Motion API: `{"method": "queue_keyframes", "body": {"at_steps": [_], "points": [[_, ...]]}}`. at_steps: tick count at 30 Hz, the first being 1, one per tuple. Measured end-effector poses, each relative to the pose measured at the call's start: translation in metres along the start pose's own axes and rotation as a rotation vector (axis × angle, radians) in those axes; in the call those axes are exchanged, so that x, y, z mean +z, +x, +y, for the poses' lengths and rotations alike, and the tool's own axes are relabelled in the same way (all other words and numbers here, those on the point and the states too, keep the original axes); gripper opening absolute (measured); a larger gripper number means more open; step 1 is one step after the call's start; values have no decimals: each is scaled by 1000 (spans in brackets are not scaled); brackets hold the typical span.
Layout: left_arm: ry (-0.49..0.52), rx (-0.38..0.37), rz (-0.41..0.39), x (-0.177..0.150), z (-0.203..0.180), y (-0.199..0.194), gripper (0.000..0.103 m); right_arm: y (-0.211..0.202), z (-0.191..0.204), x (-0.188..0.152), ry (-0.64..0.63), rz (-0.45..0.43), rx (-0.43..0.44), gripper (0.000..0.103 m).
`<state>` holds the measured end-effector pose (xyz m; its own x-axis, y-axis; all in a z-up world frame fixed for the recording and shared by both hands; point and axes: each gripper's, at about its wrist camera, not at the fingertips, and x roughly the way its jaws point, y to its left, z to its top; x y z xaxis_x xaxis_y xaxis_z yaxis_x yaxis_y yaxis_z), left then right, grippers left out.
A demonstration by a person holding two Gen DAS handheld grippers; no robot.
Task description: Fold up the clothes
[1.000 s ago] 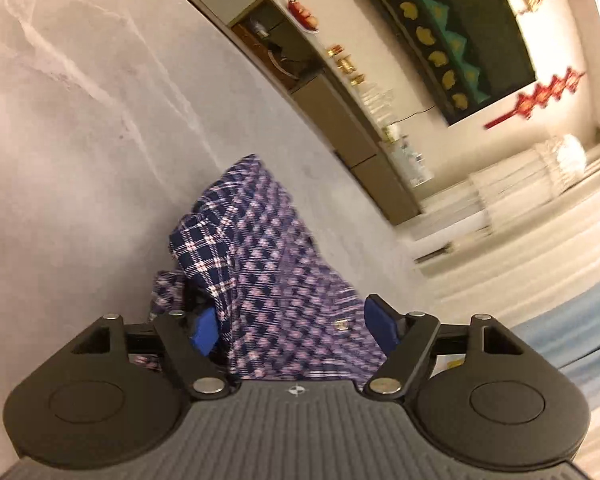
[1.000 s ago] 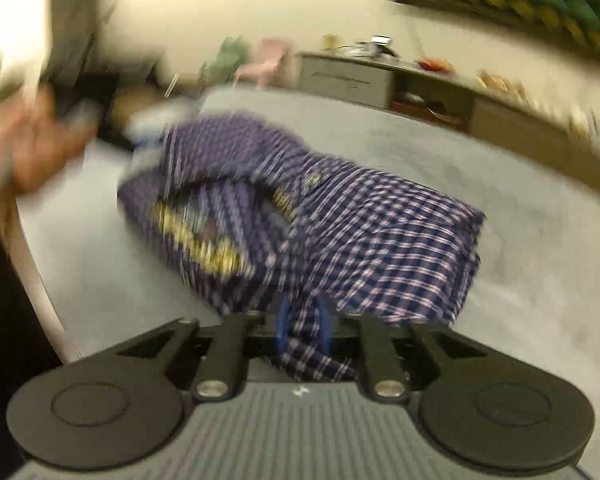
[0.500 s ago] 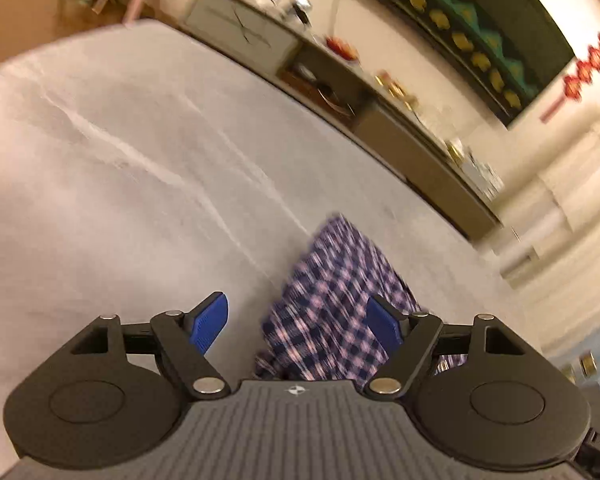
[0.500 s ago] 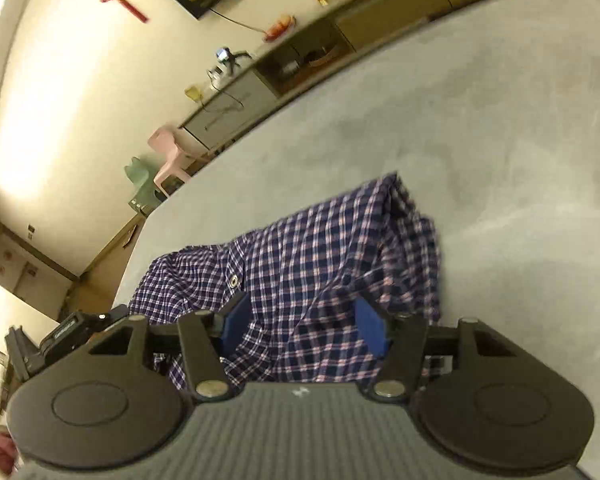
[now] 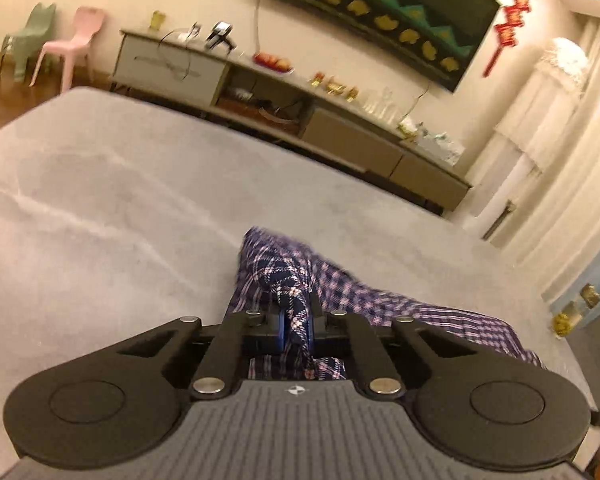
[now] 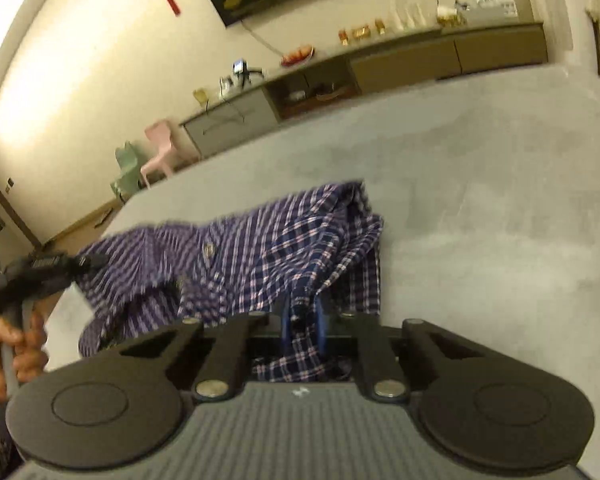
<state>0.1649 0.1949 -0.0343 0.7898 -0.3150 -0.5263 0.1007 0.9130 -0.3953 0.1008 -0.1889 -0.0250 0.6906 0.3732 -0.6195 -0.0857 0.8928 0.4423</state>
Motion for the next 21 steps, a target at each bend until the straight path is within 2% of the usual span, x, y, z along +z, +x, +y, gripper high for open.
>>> {"method": "queue_keyframes", "body": {"at_steps": [3, 4, 6, 11, 14, 15, 17, 18, 20, 21], "points": [[10, -35, 21, -1, -5, -4, 9, -4, -2, 11, -16, -29, 3, 12], [18, -34, 26, -2, -6, -5, 9, -3, -2, 10, -16, -14, 8, 12], [33, -27, 33, -4, -8, -5, 9, -3, -3, 7, 7, -3, 11, 19], [12, -84, 8, -3, -7, -13, 9, -27, 3, -7, 28, -79, -35, 21], [-10, -128, 10, -2, -9, -13, 9, -33, 2, -19, 79, -49, 18, 22], [-19, -147, 13, -2, -10, -12, 9, -31, 0, -22, 105, -26, 48, 25], [-34, -183, 21, -3, -13, -10, 9, -12, -6, -22, 172, 38, 90, 44], [-41, -198, 25, -4, -14, -9, 9, 2, -11, -20, 209, 68, 108, 45], [-56, -213, 28, -6, -14, -8, 9, 24, -22, -13, 271, 78, 122, 41], [-72, -216, 27, -7, -12, -8, 9, 32, -24, -10, 282, 77, 128, 29]]}}
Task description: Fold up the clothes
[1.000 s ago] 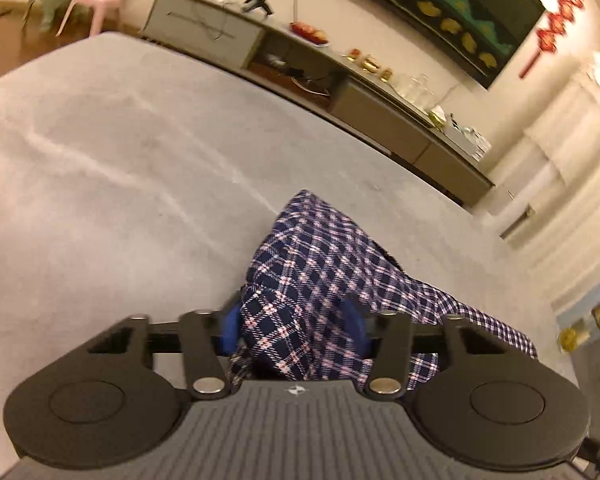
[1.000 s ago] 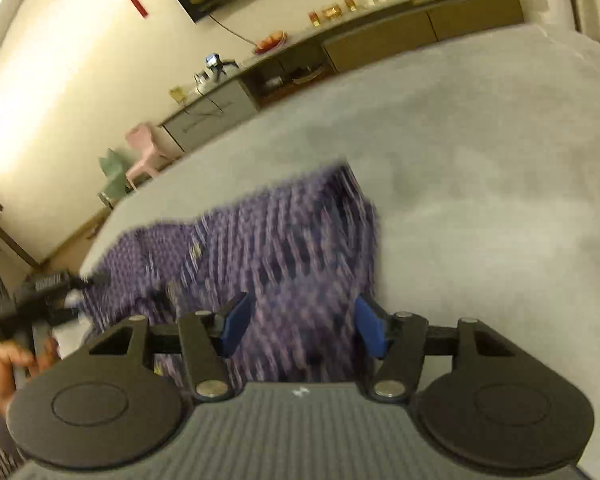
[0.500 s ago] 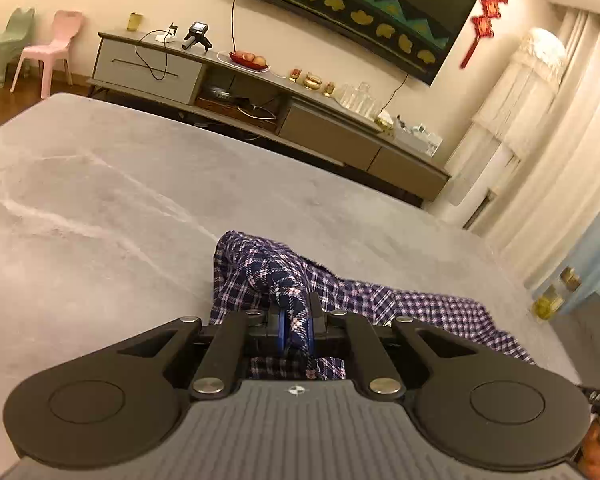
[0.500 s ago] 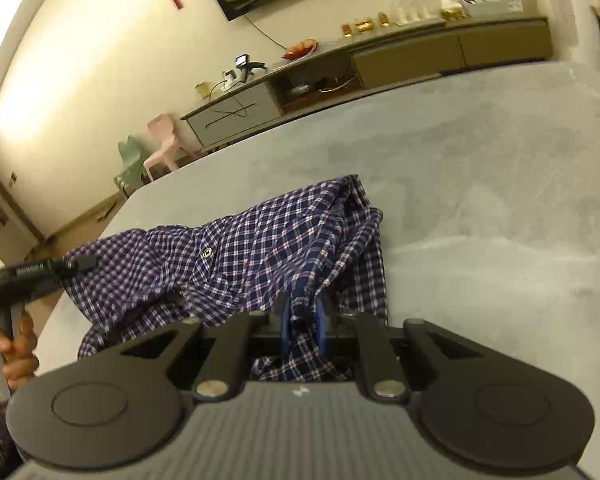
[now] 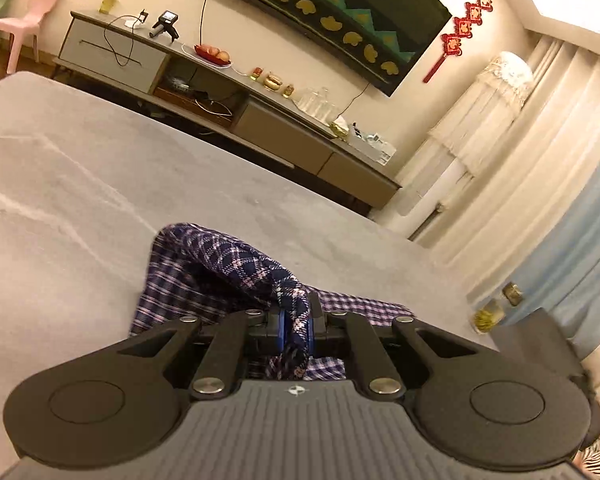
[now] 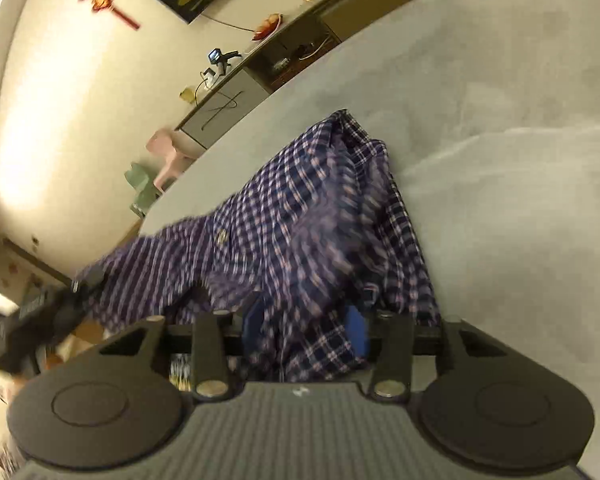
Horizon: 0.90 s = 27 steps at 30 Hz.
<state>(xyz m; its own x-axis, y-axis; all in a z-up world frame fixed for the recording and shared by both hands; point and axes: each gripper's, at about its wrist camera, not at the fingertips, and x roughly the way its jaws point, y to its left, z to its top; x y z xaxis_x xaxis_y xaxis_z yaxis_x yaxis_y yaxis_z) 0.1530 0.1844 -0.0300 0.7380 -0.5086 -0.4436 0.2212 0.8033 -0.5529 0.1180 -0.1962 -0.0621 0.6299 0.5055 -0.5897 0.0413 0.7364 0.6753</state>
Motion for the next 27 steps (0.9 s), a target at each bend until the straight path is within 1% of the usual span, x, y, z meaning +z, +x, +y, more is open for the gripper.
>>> {"method": "queue_keyframes", "body": {"at_steps": [1, 2, 3, 5, 6, 7, 8, 9, 10, 11, 13, 14, 16, 18, 21, 22, 23, 24, 25, 26, 27], "points": [[-27, -9, -6, -1, 2, -4, 9, 4, 0, 5, -6, -10, -9, 5], [-58, -20, -14, -1, 5, -9, 9, -1, 2, 9, -8, -33, 10, 1], [-102, -60, -21, -3, 7, -19, 9, -7, 4, 12, -10, -55, 31, 1], [-139, -121, -20, -14, 7, -38, 9, -42, 17, 14, -72, -144, 69, 1], [-153, -133, -4, -23, 8, -41, 9, -57, 20, 14, -102, -175, 70, 1], [-171, -131, 22, -31, 11, -41, 9, -60, 18, 17, -120, -176, 43, 1], [-179, -110, 57, -40, 13, -36, 9, -63, 16, 21, -138, -176, 15, 1], [-183, -84, 96, -50, 15, -30, 9, -60, 7, 24, -127, -172, -21, 1], [-182, -54, 121, -55, 17, -25, 9, -54, -3, 27, -91, -156, -26, 1], [-179, -23, 141, -59, 19, -22, 9, -48, -13, 30, -53, -139, -30, 1], [-180, 41, 138, -59, 27, -23, 9, -38, -26, 27, 27, -75, 19, 1], [-188, 68, 130, -58, 32, -25, 9, -34, -26, 23, 21, -50, 30, 1], [-183, 114, 139, -59, 37, -23, 9, -31, -19, 13, -26, -33, 8, 1], [-168, 166, 155, -61, 39, -18, 9, -28, -20, 11, -66, -36, -38, 1], [-109, 211, 178, -61, 33, -13, 10, -21, -26, 11, -108, -25, -109, 1], [-93, 220, 168, -60, 30, -17, 10, -21, -26, 13, -113, -17, -113, 3], [-80, 227, 150, -60, 26, -23, 10, -21, -26, 14, -118, -9, -116, 7], [-66, 233, 132, -59, 23, -29, 13, -28, -23, 15, -135, -22, -125, 9], [-58, 246, 100, -57, 20, -39, 14, -36, -20, 17, -154, -37, -135, 13], [-50, 258, 53, -52, 16, -50, 17, -46, -15, 18, -180, -90, -160, 14], [-40, 269, 1, -46, 11, -62, 19, -40, -12, 18, -210, -81, -167, 14]]}}
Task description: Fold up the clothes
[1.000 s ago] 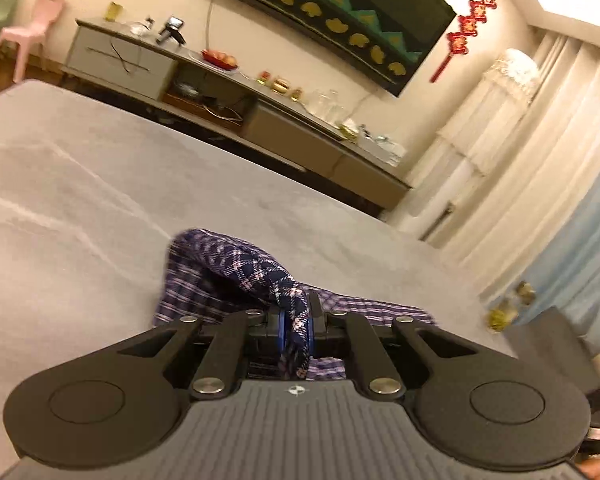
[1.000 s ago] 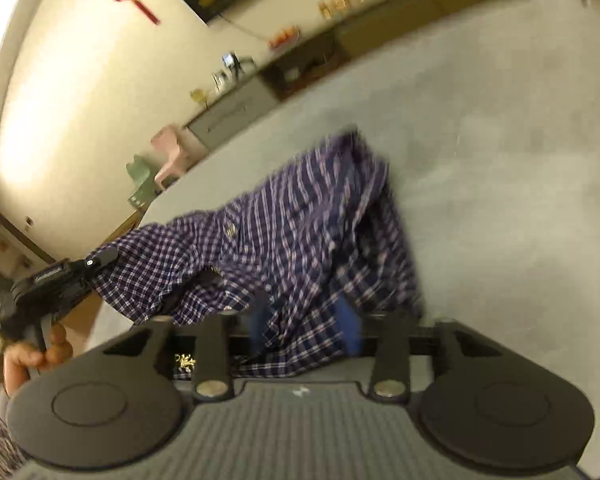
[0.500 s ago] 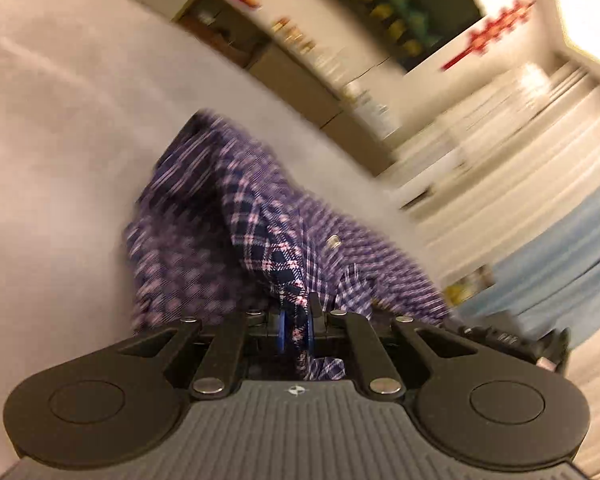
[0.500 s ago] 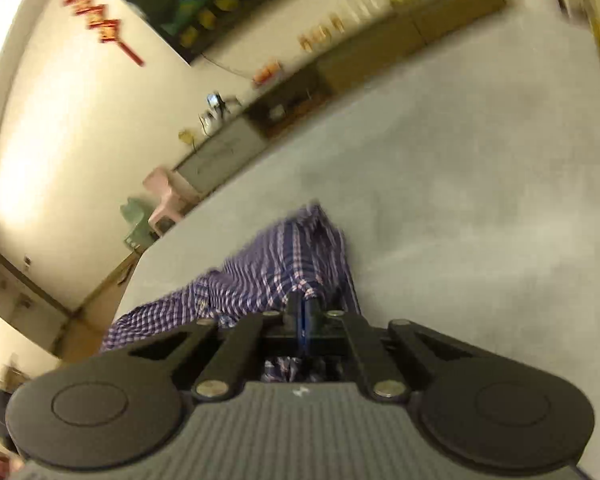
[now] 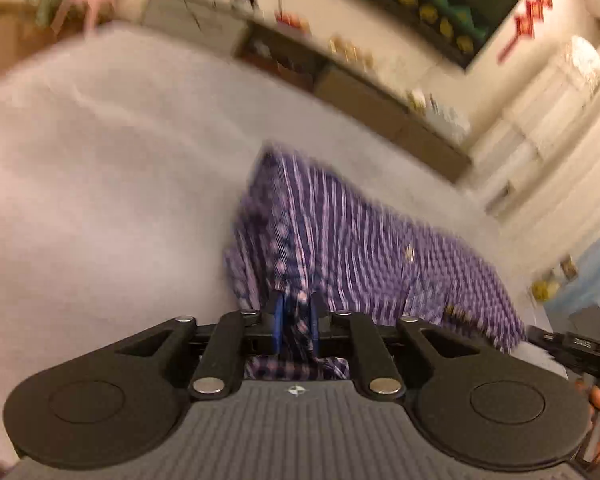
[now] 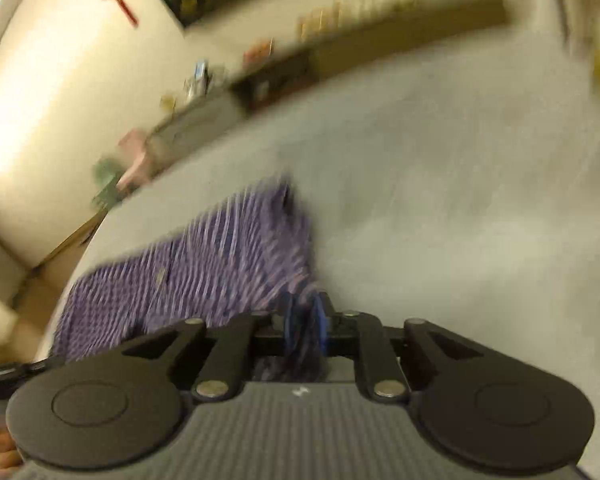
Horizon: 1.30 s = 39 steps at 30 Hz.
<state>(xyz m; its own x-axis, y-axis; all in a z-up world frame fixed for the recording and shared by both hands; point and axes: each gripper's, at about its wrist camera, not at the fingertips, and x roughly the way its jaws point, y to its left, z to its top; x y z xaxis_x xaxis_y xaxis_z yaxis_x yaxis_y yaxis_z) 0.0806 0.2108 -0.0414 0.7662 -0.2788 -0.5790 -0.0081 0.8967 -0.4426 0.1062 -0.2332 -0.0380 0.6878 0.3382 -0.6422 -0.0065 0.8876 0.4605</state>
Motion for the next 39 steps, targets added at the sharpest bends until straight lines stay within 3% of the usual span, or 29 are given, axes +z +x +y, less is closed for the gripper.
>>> {"method": "queue_keyframes", "body": {"at_steps": [2, 4, 6, 9, 11, 12, 17, 20, 22, 24, 27, 29, 32, 35, 38, 39], "points": [[9, 11, -90, 13, -4, -17, 20, 12, 9, 0, -61, 19, -8, 14], [48, -34, -99, 26, -19, -8, 20, 23, 18, 0, -122, 39, -16, 20], [91, -23, -26, 21, -23, 23, 20, 35, 27, 0, -183, 58, -23, 29], [154, 9, 94, 9, -24, 71, 20, 52, 40, -1, -275, 87, -35, 29], [196, 30, 173, 2, -25, 103, 19, 64, 49, -1, -336, 106, -43, 22], [208, 25, 176, -4, -22, 108, 19, 70, 54, -1, -366, 116, -47, 22], [222, 14, 119, -8, -26, 90, 19, 22, 56, -5, -355, 33, 27, 22], [236, -41, 66, -13, -33, 66, 22, -7, 58, -7, -347, -17, 72, 23], [251, -27, 95, -18, -34, 71, 22, -1, 61, -25, -364, 104, 112, 22], [254, 17, 159, -28, -34, 88, 22, 26, 58, -36, -402, 217, 48, 21], [256, 57, 147, -43, -53, 94, 22, 55, 61, -17, -460, 235, -6, 21], [189, 37, 151, -59, -74, 96, 23, 74, 68, 0, -564, 182, -111, 23], [245, -197, 231, -99, -144, 96, 23, 99, 64, 31, -664, -71, -347, 24], [312, -357, 217, -108, -189, 73, 23, 72, 69, 14, -595, -59, -210, 25], [345, -380, 133, -70, -193, 61, 27, 44, 75, -4, -522, -42, -69, 25], [351, -354, 96, -52, -192, 64, 27, 35, 76, -9, -498, -36, -22, 25]]}}
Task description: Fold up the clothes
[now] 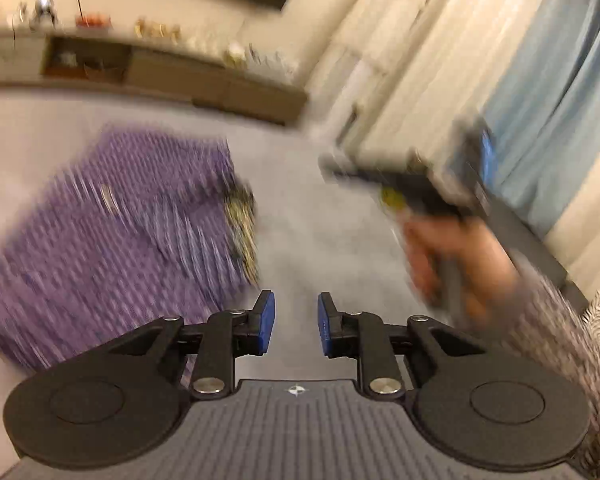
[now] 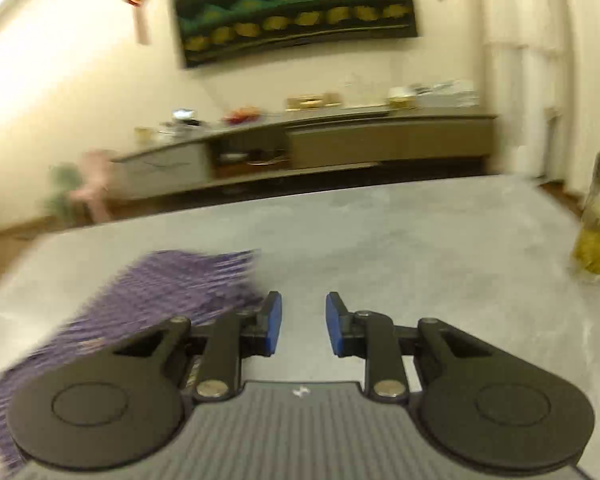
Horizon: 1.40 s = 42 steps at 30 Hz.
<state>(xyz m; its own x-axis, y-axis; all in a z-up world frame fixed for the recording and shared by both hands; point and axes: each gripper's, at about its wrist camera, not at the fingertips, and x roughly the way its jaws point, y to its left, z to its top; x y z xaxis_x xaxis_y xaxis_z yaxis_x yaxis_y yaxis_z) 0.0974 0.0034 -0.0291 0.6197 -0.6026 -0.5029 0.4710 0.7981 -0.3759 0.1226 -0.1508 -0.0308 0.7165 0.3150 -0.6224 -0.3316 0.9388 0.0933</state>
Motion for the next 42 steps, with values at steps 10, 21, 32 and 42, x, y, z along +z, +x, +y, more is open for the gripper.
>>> {"method": "queue_keyframes", "body": {"at_steps": [10, 21, 32, 42], "points": [[135, 230, 309, 89, 92, 149, 27, -1, 68, -24, -52, 104, 292, 30], [101, -17, 408, 9, 16, 121, 28, 58, -44, 24, -186, 222, -130, 5], [91, 257, 190, 60, 108, 142, 32, 7, -115, 17, -28, 207, -231, 37], [171, 212, 74, 111, 139, 151, 69, -34, -163, 1, 112, 224, -199, 31]]}}
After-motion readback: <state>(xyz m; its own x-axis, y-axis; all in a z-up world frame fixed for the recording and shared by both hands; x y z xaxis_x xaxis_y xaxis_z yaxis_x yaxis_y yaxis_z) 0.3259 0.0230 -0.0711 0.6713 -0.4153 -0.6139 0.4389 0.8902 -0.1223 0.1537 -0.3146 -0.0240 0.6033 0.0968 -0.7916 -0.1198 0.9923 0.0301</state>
